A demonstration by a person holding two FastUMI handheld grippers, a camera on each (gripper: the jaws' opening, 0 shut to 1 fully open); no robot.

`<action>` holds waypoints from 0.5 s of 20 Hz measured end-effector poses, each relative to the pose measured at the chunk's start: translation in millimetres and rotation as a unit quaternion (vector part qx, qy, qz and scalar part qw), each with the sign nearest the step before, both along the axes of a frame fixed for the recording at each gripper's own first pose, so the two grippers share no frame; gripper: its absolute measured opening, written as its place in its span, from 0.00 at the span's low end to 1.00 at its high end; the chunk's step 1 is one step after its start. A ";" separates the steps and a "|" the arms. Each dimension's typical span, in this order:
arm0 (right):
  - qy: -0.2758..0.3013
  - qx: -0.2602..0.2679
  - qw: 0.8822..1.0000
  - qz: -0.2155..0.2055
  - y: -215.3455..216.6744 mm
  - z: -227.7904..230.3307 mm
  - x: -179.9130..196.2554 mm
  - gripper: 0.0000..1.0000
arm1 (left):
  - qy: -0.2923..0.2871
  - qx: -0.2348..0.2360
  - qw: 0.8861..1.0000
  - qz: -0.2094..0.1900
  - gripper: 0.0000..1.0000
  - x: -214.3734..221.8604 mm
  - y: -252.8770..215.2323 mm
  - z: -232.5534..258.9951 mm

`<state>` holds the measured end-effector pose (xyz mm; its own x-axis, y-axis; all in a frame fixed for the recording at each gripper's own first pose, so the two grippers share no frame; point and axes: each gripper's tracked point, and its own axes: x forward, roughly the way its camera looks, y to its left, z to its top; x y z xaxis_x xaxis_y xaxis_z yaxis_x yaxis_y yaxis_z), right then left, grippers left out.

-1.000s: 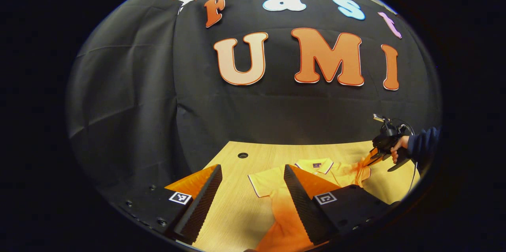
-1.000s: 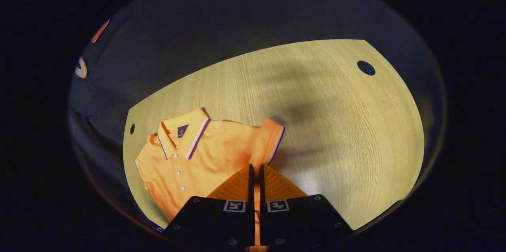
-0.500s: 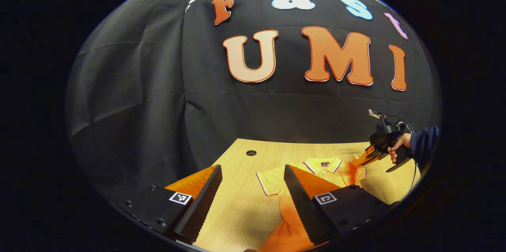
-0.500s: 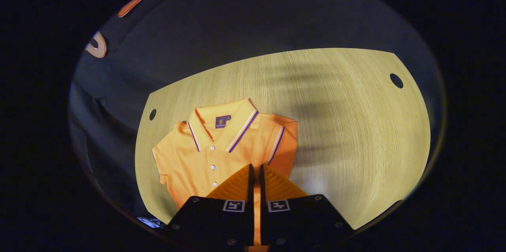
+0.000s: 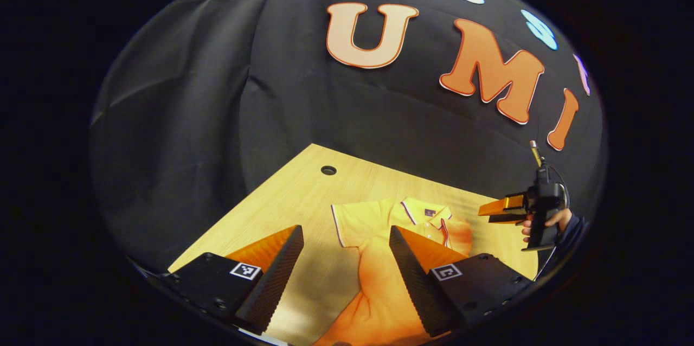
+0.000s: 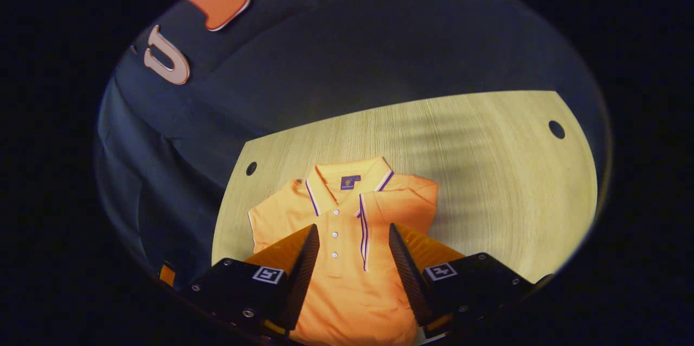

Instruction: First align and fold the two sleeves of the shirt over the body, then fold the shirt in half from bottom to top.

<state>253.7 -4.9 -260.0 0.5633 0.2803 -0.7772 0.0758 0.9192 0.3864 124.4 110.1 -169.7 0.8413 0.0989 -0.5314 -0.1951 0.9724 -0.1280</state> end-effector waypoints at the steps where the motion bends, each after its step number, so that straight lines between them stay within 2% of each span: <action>1: -0.012 -0.013 1.000 -0.012 -7.3 8.0 -4.1 0.85 | 0.014 -0.009 1.000 -0.010 0.98 5.7 0.4 -8.7; 3: -0.033 -0.027 0.998 -0.040 -18.9 25.8 -15.4 0.88 | 0.044 -0.032 0.998 -0.030 0.98 18.9 -1.6 -27.1; 6: -0.060 -0.048 0.994 -0.076 -35.6 51.3 -36.2 0.89 | 0.098 -0.057 0.993 -0.036 0.98 36.2 -0.9 -50.1; 10: -0.083 -0.083 0.985 -0.125 -58.2 79.6 -71.8 0.92 | 0.169 -0.078 0.981 -0.058 0.98 64.9 -0.4 -84.5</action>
<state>181.9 -63.1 -180.4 0.7215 -0.0068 -0.6923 0.2570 0.9312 0.2586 189.4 109.7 -254.2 0.6149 -0.0911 -0.7834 -0.1415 0.9644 -0.2233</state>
